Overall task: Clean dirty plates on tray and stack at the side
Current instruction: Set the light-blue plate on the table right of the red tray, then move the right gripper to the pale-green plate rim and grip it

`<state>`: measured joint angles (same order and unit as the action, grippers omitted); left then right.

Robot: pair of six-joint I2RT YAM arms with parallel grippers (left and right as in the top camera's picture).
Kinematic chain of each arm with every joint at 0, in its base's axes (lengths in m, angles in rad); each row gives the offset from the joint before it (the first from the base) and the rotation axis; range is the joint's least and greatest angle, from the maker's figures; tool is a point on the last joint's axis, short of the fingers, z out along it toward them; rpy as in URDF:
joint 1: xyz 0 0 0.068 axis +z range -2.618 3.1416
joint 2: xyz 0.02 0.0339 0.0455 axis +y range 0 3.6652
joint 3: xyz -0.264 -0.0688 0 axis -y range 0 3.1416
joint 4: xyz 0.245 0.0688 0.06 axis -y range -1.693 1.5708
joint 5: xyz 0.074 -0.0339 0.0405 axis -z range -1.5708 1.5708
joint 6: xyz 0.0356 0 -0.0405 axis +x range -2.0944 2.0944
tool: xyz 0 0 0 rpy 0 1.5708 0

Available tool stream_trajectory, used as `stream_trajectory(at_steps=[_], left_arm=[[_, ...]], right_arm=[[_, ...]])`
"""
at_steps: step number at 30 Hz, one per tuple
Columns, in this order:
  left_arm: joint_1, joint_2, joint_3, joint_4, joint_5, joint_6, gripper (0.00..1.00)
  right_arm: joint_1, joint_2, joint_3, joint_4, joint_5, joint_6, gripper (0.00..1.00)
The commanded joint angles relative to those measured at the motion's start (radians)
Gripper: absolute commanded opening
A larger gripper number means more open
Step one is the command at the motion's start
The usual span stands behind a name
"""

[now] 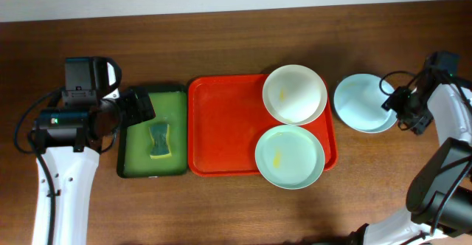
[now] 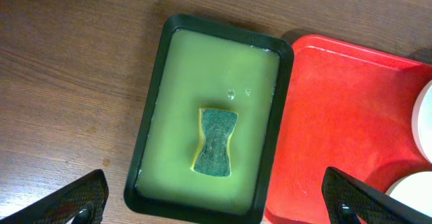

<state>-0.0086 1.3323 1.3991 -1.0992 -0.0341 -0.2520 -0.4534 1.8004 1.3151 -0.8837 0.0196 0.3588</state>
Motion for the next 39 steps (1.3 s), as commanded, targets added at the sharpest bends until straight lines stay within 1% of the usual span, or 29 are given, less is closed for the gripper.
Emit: stream_trajectory(at_steps=[1,2,3,6,7,9,10,11,13,15,16,17,18,19,20,22,24,26,28,29,30,32,33,36,39], left_arm=[[0.005,-0.005,0.011,0.002,0.001,-0.009,0.99],[0.005,-0.005,0.011,0.002,0.001,-0.009,0.99],[0.005,-0.005,0.011,0.002,0.001,-0.009,0.99],[0.005,-0.005,0.011,0.002,0.001,-0.009,0.99],[0.005,-0.005,0.011,0.002,0.002,-0.009,0.99],[0.006,-0.005,0.011,0.002,0.001,-0.009,0.99],[0.005,-0.005,0.011,0.002,0.001,-0.009,0.99],[0.005,-0.005,0.011,0.002,0.001,-0.009,0.99],[0.005,-0.005,0.011,0.002,0.001,-0.009,0.99],[0.005,-0.005,0.011,0.002,0.001,-0.009,0.99],[0.005,-0.005,0.011,0.002,0.001,-0.009,0.99],[0.005,-0.005,0.011,0.002,0.001,-0.009,0.99],[0.005,-0.005,0.011,0.002,0.001,-0.009,0.99],[0.005,-0.005,0.011,0.002,0.001,-0.009,0.99],[0.005,-0.005,0.011,0.002,0.001,-0.009,0.99],[0.005,-0.005,0.011,0.002,0.001,-0.009,0.99],[0.005,-0.005,0.011,0.002,0.001,-0.009,0.99],[0.005,-0.005,0.011,0.002,0.001,-0.009,0.99],[0.005,-0.005,0.011,0.002,0.001,-0.009,0.99],[0.005,-0.005,0.011,0.002,0.001,-0.009,0.99],[0.005,-0.005,0.011,0.002,0.001,-0.009,0.99],[0.005,-0.005,0.011,0.002,0.001,-0.009,0.99],[0.005,-0.005,0.011,0.002,0.001,-0.009,0.99],[0.005,-0.005,0.011,0.002,0.001,-0.009,0.99],[0.005,-0.005,0.011,0.002,0.001,-0.009,0.99]], right_arm=[[-0.004,-0.056,0.196,-0.230,-0.108,-0.075,0.70],[-0.004,-0.074,0.246,-0.344,-0.145,-0.075,0.69],[-0.004,-0.121,0.280,-0.511,-0.195,-0.084,0.66],[0.004,-0.264,0.276,-0.635,-0.212,-0.177,0.66],[0.011,-0.318,0.276,-0.662,-0.212,-0.206,0.69],[0.030,-0.383,0.275,-0.689,-0.211,-0.231,0.78],[0.044,-0.399,0.273,-0.692,-0.212,-0.251,0.94],[0.062,-0.402,0.267,-0.699,-0.212,-0.251,0.99],[0.130,-0.400,0.199,-0.677,-0.258,-0.258,0.98],[0.203,-0.400,0.084,-0.617,-0.290,-0.285,0.98],[0.236,-0.399,0.034,-0.597,-0.290,-0.284,0.96],[0.270,-0.399,-0.014,-0.573,-0.289,-0.284,0.78],[0.303,-0.399,-0.069,-0.533,-0.291,-0.272,0.66],[0.333,-0.398,-0.128,-0.486,-0.291,-0.273,0.70],[0.347,-0.397,-0.162,-0.452,-0.305,-0.272,0.98],[0.358,-0.391,-0.220,-0.385,-0.404,-0.273,0.98],[0.358,-0.380,-0.240,-0.372,-0.423,-0.273,0.99],[0.362,-0.379,-0.259,-0.371,-0.421,-0.273,0.56],[0.381,-0.379,-0.294,-0.358,-0.401,-0.273,0.49],[0.397,-0.379,-0.318,-0.346,-0.401,-0.272,0.44],[0.412,-0.379,-0.331,-0.331,-0.400,-0.268,0.42],[0.457,-0.379,-0.351,-0.296,-0.295,-0.138,0.43],[0.478,-0.379,-0.351,-0.287,-0.243,-0.096,0.42],[0.571,-0.379,-0.353,-0.257,-0.224,-0.066,0.43],[0.616,-0.378,-0.368,-0.237,-0.190,-0.010,0.43]])
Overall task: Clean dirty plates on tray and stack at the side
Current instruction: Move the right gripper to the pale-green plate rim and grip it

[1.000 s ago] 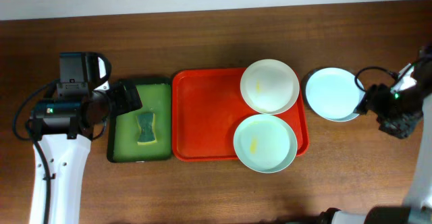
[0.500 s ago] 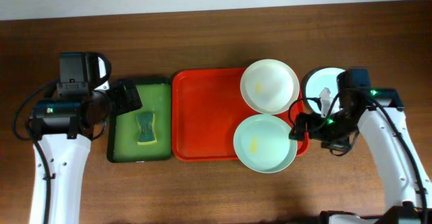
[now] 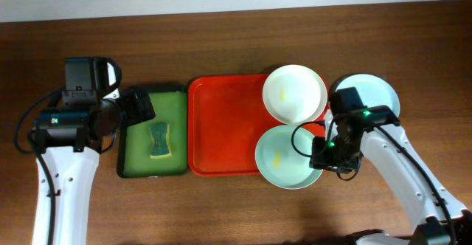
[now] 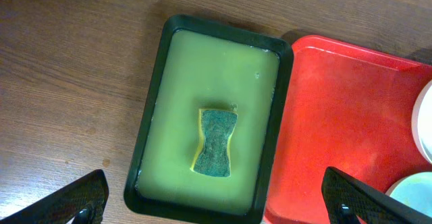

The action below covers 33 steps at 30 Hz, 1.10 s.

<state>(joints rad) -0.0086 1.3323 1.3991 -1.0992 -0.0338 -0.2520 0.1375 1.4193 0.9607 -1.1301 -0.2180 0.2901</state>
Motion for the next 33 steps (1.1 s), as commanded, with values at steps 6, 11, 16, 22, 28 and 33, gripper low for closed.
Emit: stream_trajectory(at_steps=[6,11,16,22,28,33], left_arm=[[0.005,-0.005,0.011,0.002,0.001,-0.009,0.99],[0.005,-0.005,0.011,0.002,0.001,-0.009,0.99],[0.005,-0.005,0.011,0.002,0.001,-0.009,0.99],[0.005,-0.005,0.011,0.002,0.001,-0.009,0.99],[0.005,-0.005,0.011,0.002,0.001,-0.009,0.99],[0.005,-0.005,0.011,0.002,0.001,-0.009,0.99]], right_arm=[[0.035,0.003,-0.014,0.030,0.051,0.067,0.43],[0.035,0.003,-0.016,0.032,0.051,0.073,0.43],[0.035,0.003,-0.056,0.054,0.065,0.097,0.43],[0.035,0.003,-0.119,0.117,0.065,0.098,0.44],[0.035,0.003,-0.119,0.117,0.065,0.098,0.44],[0.035,0.003,-0.121,0.117,0.065,0.119,0.44]])
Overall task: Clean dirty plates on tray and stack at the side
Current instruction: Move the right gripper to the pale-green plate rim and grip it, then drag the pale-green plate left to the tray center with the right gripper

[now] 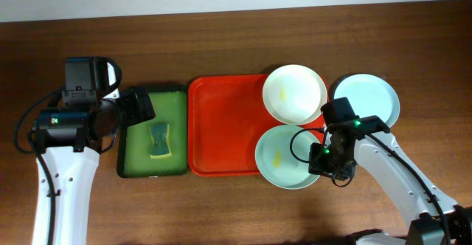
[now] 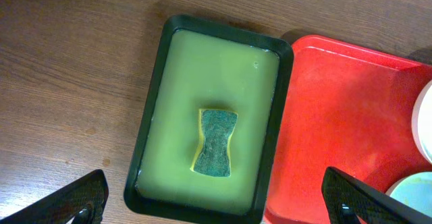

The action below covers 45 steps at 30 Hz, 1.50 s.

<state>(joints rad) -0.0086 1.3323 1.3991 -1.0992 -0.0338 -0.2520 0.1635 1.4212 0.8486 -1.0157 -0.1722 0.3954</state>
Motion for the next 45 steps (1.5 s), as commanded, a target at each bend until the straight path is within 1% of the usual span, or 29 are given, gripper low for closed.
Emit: stream_trajectory(at_steps=[1,8,12,15,18,19,20,21,22,23,26,28,31,34,36,38,42,44,45], left_arm=[[0.005,-0.005,0.011,0.002,0.001,-0.009,0.99],[0.005,-0.005,0.011,0.002,0.001,-0.009,0.99],[0.005,-0.005,0.011,0.002,0.001,-0.009,0.99],[0.005,-0.005,0.011,0.002,0.001,-0.009,0.99],[0.005,-0.005,0.011,0.002,0.001,-0.009,0.99],[0.005,-0.005,0.011,0.002,0.001,-0.009,0.99],[0.005,-0.005,0.011,0.002,0.001,-0.009,0.99],[0.005,-0.005,0.011,0.002,0.001,-0.009,0.99],[0.005,-0.005,0.011,0.002,0.001,-0.009,0.99],[0.005,-0.005,0.011,0.002,0.001,-0.009,0.99],[0.005,-0.005,0.011,0.002,0.001,-0.009,0.99],[0.005,-0.005,0.011,0.002,0.001,-0.009,0.99],[0.005,-0.005,0.011,0.002,0.001,-0.009,0.99],[0.005,-0.005,0.011,0.002,0.001,-0.009,0.99],[0.005,-0.005,0.011,0.002,0.001,-0.009,0.99],[0.005,-0.005,0.011,0.002,0.001,-0.009,0.99],[0.005,-0.005,0.011,0.002,0.001,-0.009,0.99],[0.005,-0.005,0.011,0.002,0.001,-0.009,0.99],[0.005,-0.005,0.011,0.002,0.001,-0.009,0.99]], right_arm=[[0.010,0.001,-0.009,0.003,0.019,0.014,0.44],[0.010,0.001,-0.019,0.008,0.020,0.014,0.44],[0.010,0.001,-0.080,0.093,0.020,0.032,0.44],[0.009,0.001,-0.084,0.158,0.055,0.032,0.44],[-0.005,0.001,-0.084,0.161,0.132,0.032,0.43],[-0.013,0.001,-0.084,0.165,0.142,0.033,0.34],[-0.014,0.001,-0.084,0.172,0.125,0.034,0.16],[-0.014,0.001,-0.084,0.175,0.108,0.046,0.04],[-0.014,0.001,-0.084,0.176,0.092,0.074,0.04],[-0.013,0.001,-0.084,0.183,-0.007,0.093,0.04],[-0.012,0.001,-0.084,0.233,-0.197,0.092,0.04],[0.010,0.001,-0.084,0.310,-0.243,0.101,0.04],[0.111,0.002,-0.084,0.457,-0.226,0.226,0.04],[0.210,0.024,-0.084,0.585,-0.070,0.407,0.04],[0.257,0.057,-0.084,0.685,-0.039,0.438,0.04],[0.281,0.084,-0.084,0.700,0.012,0.505,0.04],[0.294,0.169,-0.085,0.752,0.039,0.515,0.04],[0.294,0.182,-0.085,0.746,0.050,0.481,0.04],[0.295,0.182,-0.084,0.739,0.050,0.473,0.14]])
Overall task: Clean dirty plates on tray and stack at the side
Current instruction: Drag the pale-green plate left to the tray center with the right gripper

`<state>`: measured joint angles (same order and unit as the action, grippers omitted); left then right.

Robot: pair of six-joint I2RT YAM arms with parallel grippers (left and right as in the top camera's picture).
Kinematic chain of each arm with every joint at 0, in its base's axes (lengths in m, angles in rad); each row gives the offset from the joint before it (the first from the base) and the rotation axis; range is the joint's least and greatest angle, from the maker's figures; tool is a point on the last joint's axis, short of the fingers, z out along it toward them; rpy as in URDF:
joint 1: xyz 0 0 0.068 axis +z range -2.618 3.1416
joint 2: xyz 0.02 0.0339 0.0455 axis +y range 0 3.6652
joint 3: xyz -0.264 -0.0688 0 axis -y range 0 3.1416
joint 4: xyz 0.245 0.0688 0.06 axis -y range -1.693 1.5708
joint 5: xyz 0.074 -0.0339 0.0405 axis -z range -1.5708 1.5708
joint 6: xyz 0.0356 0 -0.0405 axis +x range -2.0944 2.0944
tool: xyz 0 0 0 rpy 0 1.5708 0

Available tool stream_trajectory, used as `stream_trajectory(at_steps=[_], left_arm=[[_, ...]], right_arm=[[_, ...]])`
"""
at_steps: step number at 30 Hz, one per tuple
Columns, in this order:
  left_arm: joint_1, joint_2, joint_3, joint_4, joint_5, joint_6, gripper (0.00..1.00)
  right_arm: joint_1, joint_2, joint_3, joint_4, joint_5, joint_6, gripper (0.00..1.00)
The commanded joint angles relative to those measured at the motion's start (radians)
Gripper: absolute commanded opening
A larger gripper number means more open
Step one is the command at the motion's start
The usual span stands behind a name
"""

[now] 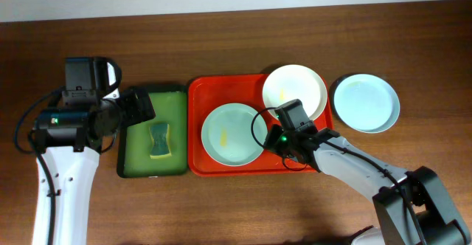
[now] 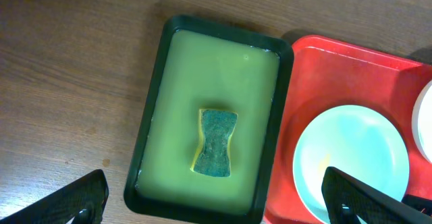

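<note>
A pale green plate (image 1: 230, 133) with a yellow smear lies on the left half of the red tray (image 1: 203, 97); the left wrist view shows this plate (image 2: 351, 160) too. My right gripper (image 1: 269, 136) sits at its right rim, shut on it. A white plate (image 1: 295, 90), also smeared yellow, rests on the tray's far right corner. A light blue plate (image 1: 366, 102) lies on the table to the right of the tray. My left gripper (image 2: 214, 198) hangs open above the black basin (image 2: 145, 150), where a green sponge (image 2: 216, 143) floats in green liquid.
The basin (image 1: 125, 173) stands directly left of the tray, their edges nearly touching. Bare wooden table (image 1: 243, 208) runs along the front and back. The right arm (image 1: 354, 167) stretches across the tray's front right corner.
The pale green plate has moved from the tray's front right corner to its left half, with my right gripper still at its right rim. The left arm has not moved.
My right gripper was first at the light blue plate on the table to the right. Then it stood at the right rim of the pale green plate on the tray and stayed there. Now that plate lies further left on the tray with the gripper.
</note>
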<state>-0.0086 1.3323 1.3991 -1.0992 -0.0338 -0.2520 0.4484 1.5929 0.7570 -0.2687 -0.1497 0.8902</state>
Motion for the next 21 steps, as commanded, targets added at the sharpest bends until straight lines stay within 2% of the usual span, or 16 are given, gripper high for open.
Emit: stream_trajectory(at_steps=[1,3,4,5,8,10,14,21], left_arm=[[0.005,-0.005,0.011,0.002,0.001,-0.009,0.99],[0.005,-0.005,0.011,0.002,0.001,-0.009,0.99],[0.005,-0.005,0.011,0.002,0.001,-0.009,0.99],[0.005,-0.005,0.011,0.002,0.001,-0.009,0.99],[0.005,-0.005,0.011,0.002,0.001,-0.009,0.99],[0.005,-0.005,0.011,0.002,0.001,-0.009,0.99],[0.005,-0.005,0.011,0.002,0.001,-0.009,0.99],[0.005,-0.005,0.011,0.002,0.001,-0.009,0.99]], right_arm=[[0.010,0.010,0.008,-0.017,0.027,-0.022,0.31],[0.009,0.004,0.032,-0.053,0.026,-0.093,0.52],[0.009,0.001,0.090,-0.129,0.027,-0.172,0.65],[0.009,0.001,0.146,-0.201,0.027,-0.238,0.71],[0.008,0.001,0.296,-0.369,0.032,-0.380,0.79],[-0.011,0.001,0.400,-0.485,0.031,-0.427,0.84],[-0.063,0.002,0.410,-0.539,0.031,-0.447,0.86],[-0.063,0.073,0.408,-0.562,0.031,-0.468,0.87]])
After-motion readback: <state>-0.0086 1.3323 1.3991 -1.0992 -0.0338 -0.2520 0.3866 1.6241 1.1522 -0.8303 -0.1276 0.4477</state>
